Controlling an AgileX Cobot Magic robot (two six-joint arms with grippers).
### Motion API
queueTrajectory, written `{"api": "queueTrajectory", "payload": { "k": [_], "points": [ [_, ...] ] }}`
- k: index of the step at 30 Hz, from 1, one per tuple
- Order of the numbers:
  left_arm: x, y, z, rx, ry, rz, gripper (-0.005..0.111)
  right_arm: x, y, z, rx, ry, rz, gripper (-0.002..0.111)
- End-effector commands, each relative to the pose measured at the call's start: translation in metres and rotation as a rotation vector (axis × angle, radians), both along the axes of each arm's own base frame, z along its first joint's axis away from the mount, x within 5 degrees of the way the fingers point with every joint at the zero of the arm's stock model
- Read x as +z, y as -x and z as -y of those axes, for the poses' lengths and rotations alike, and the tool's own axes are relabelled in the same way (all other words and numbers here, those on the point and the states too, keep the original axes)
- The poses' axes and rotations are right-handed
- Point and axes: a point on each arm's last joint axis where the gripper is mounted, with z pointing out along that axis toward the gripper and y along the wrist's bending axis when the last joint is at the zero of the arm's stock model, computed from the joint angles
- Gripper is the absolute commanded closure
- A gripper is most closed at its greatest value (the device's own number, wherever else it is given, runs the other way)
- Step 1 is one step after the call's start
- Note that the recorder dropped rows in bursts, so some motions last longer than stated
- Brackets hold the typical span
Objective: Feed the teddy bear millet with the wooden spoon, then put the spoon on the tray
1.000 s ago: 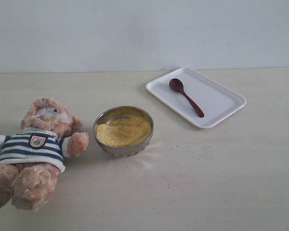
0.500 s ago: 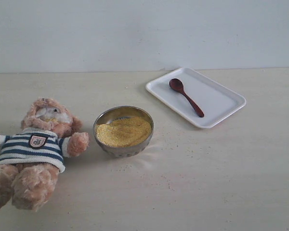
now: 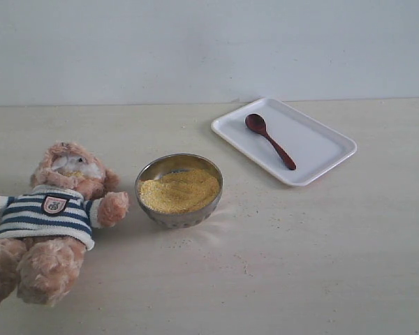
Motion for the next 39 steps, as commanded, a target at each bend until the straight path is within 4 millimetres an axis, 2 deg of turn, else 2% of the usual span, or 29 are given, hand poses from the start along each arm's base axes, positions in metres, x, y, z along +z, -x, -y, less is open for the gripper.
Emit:
{"api": "queueTrajectory", "payload": {
  "k": [1, 9, 18, 39],
  "points": [
    [0.000, 0.000, 0.000, -0.006, 0.005, 0.014, 0.102, 0.002, 0.000, 0.000, -0.005, -0.004, 0.020, 0.108],
    [-0.020, -0.001, 0.003, -0.038, -0.033, -0.203, 0.102, 0.002, 0.000, 0.000, -0.005, -0.004, 0.020, 0.108],
    [-0.034, 0.001, 0.000, -0.011, -0.237, -0.334, 0.102, 0.002, 0.000, 0.000, -0.005, -0.004, 0.020, 0.108],
    [-0.034, 0.001, 0.000, -0.011, -0.237, -0.336, 0.102, 0.002, 0.000, 0.000, -0.004, -0.013, 0.019, 0.108]
  ]
}}
